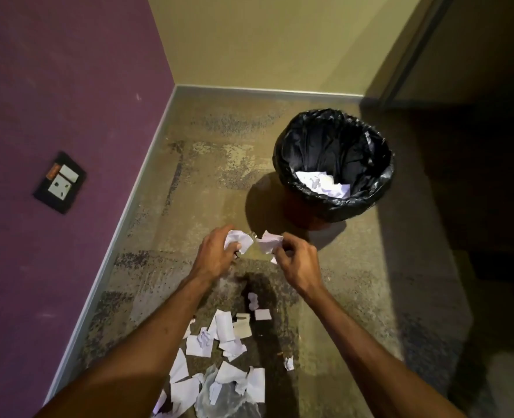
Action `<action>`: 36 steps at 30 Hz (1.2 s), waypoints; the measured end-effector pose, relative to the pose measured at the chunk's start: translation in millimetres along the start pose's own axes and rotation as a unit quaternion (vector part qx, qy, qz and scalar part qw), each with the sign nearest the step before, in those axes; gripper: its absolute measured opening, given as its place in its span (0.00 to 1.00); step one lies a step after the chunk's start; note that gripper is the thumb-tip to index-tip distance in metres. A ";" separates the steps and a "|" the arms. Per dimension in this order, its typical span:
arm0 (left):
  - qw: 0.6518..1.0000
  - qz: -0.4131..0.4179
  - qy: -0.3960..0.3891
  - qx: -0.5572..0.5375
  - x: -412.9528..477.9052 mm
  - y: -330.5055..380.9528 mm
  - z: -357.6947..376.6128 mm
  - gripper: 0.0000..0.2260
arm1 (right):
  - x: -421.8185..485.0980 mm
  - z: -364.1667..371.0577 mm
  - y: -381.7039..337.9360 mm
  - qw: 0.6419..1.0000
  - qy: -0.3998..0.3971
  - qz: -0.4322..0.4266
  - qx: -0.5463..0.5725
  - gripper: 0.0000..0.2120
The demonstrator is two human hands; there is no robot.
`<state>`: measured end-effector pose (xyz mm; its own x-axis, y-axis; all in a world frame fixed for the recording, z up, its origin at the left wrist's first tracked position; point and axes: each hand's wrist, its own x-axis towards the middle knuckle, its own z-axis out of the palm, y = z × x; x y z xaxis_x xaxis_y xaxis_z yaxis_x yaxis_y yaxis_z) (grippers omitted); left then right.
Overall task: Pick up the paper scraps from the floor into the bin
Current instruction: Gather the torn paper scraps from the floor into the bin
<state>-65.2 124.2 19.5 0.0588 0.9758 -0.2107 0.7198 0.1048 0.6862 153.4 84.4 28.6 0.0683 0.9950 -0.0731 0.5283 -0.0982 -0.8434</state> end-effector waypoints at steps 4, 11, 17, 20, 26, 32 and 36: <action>0.996 0.070 0.043 -0.036 31.9 81.7 -20.7 0.16 | 26.8 -56.8 -43.1 0.996 0.083 -0.028 0.013 0.06; 0.986 0.148 0.059 -0.050 90.1 188.2 -38.2 0.12 | 76.8 -133.2 -71.5 0.970 0.236 0.026 0.060 0.07; 0.987 0.149 0.051 -0.026 134.4 233.5 -5.6 0.11 | 125.5 -156.5 -53.9 0.964 0.247 0.098 -0.001 0.06; 0.993 0.103 0.047 -0.031 145.9 238.5 20.5 0.12 | 139.3 -154.5 -45.3 0.969 0.212 0.128 -0.002 0.07; 0.992 -0.027 -0.015 -0.125 164.2 243.0 57.1 0.25 | 155.4 -157.6 -30.0 0.972 0.131 0.190 0.033 0.15; 0.982 -0.040 -0.048 -0.180 167.4 237.8 64.1 0.27 | 133.1 -172.1 -30.4 0.976 0.146 0.161 0.016 0.24; 0.989 0.030 0.002 -0.148 150.8 233.8 53.0 0.19 | 107.8 -168.8 -26.1 0.976 0.206 0.063 0.025 0.17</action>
<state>148.6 285.6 111.3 0.0920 0.9827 -0.1610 0.4814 0.0977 0.8711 289.8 191.0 132.7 0.4699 0.8821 0.0333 0.4517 -0.2079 -0.8676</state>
